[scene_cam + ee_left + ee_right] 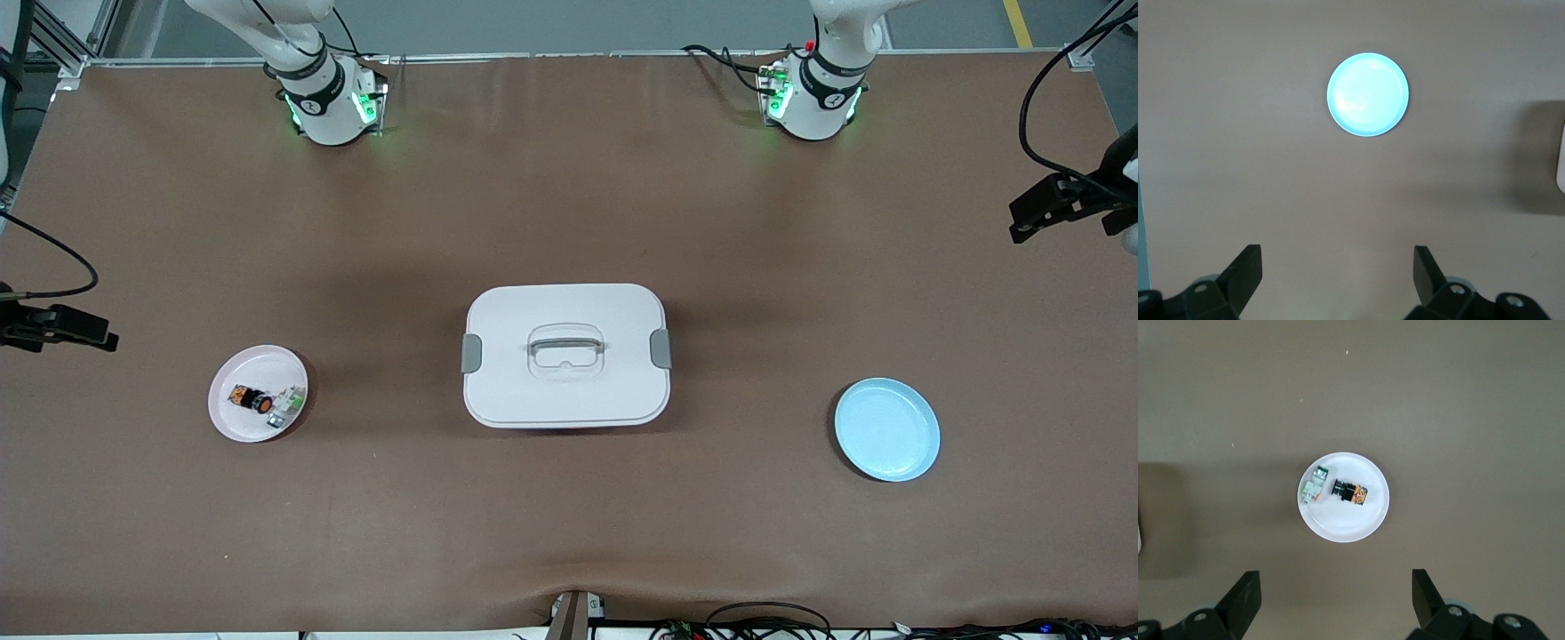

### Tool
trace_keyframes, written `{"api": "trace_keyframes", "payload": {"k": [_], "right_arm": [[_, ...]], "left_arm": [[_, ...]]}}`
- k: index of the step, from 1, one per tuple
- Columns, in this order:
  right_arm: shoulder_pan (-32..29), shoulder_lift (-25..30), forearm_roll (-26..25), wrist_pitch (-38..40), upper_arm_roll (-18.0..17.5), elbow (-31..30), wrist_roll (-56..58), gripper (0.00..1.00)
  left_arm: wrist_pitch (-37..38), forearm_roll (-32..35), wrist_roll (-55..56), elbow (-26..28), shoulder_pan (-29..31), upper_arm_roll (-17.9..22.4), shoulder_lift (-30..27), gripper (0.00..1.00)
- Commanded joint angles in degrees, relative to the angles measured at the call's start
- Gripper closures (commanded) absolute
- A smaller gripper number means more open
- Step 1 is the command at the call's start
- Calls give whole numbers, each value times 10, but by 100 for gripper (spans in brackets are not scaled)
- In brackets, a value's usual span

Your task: Transfer orange switch to right arm and place

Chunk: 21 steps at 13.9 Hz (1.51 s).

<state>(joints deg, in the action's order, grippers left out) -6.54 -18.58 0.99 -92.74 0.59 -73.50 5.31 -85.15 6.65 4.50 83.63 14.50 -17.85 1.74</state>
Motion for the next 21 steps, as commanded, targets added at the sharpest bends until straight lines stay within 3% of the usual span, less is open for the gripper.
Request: {"api": "trace_keyframes", "payload": {"k": [1, 3, 5, 10, 15, 21], "right_arm": [[-1, 17, -2, 29, -3, 15, -18, 0], [-6, 24, 7, 85, -3, 16, -16, 0], [-9, 57, 41, 112, 3, 11, -17, 0], [-14, 72, 38, 161, 1, 12, -1, 0], [3, 93, 6, 158, 1, 3, -2, 0], [3, 175, 14, 83, 1, -120, -2, 0]], "left_arm": [[3, -15, -12, 24, -67, 76, -24, 0], [2, -19, -12, 43, -112, 119, -39, 0], [0, -30, -12, 50, -112, 120, -45, 0], [0, -31, -12, 64, -114, 111, -61, 0], [13, -52, -12, 76, -116, 107, -75, 0], [13, -66, -12, 78, -113, 107, -79, 0]]}}
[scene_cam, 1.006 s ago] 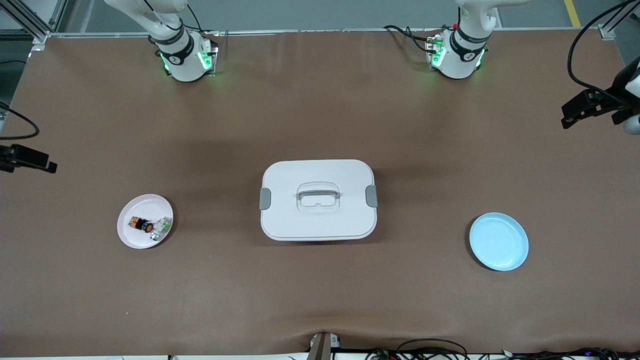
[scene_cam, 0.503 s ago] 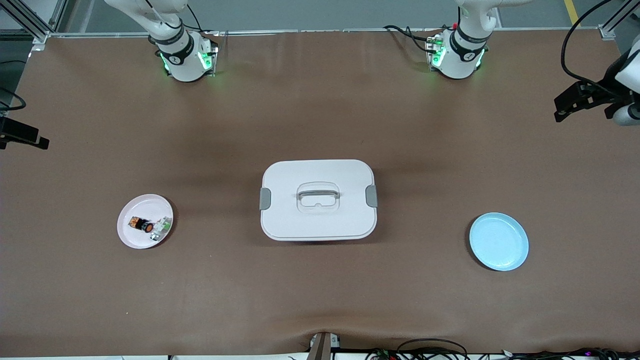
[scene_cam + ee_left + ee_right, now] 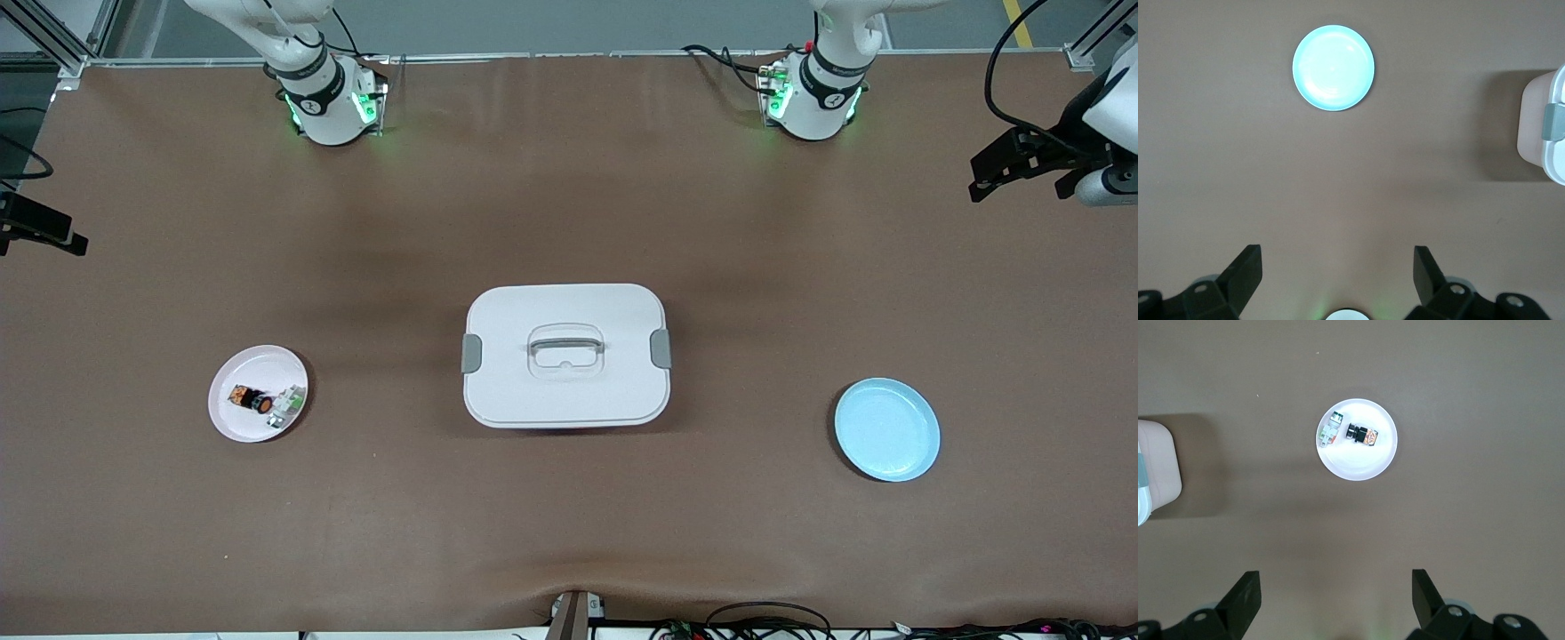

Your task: Transfer orange switch to right arm and place

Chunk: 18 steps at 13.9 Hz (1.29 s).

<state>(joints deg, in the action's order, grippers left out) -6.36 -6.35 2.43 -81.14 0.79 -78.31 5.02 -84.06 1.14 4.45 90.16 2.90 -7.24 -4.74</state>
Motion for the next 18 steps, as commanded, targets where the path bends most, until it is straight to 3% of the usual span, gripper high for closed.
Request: {"api": "trace_keyframes", "payload": {"k": [1, 18], "right_arm": [[1, 56, -1, -34, -1, -76, 1, 0], [1, 68, -1, -11, -1, -78, -1, 0]], "left_arm": [[1, -11, -12, 12, 1, 0, -14, 0], [-2, -11, -13, -7, 5, -10, -2, 0]]}}
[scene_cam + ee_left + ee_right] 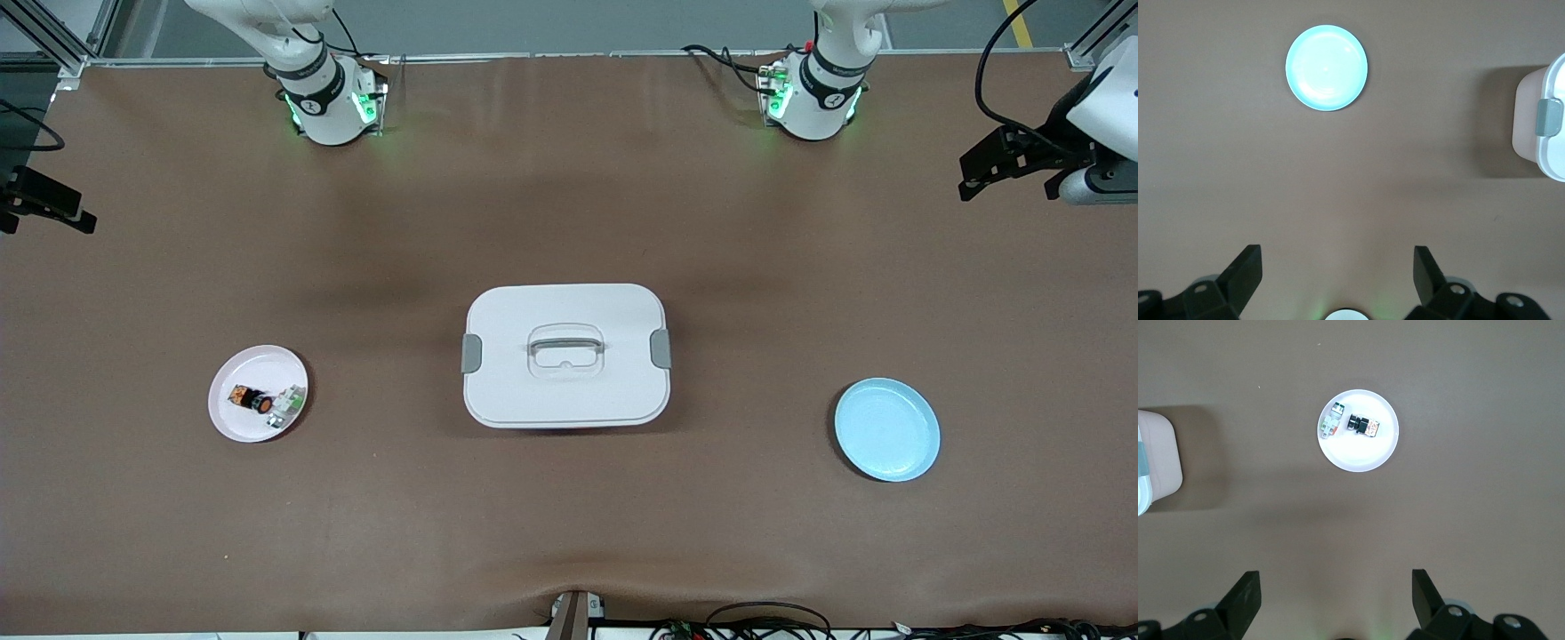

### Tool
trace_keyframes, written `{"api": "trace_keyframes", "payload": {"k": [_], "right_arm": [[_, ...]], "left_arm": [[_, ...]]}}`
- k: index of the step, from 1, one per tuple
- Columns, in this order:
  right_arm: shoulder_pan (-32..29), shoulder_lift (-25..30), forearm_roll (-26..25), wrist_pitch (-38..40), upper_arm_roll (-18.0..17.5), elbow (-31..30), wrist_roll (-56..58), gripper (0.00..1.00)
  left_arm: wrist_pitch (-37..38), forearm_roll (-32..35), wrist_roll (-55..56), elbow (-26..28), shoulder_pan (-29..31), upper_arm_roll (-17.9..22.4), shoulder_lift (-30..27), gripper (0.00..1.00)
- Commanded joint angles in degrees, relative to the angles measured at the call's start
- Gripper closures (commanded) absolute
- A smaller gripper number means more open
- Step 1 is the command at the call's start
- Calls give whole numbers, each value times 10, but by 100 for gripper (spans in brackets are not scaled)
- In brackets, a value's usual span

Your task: Transfer orange switch to right arm and place

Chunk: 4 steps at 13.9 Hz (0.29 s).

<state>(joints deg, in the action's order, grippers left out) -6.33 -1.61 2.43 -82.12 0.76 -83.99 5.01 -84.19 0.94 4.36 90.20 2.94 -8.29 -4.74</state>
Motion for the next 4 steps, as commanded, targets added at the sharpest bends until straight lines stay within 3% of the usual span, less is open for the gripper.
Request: {"api": "trace_keyframes", "payload": {"k": [1, 4], "right_arm": [[1, 20, -1, -2, -1, -21, -1, 0], [1, 20, -1, -2, -1, -22, -1, 0]], "left_arm": [[1, -9, -11, -15, 5, 0, 3, 0], [2, -9, -9, -20, 5, 1, 6, 0]]}}
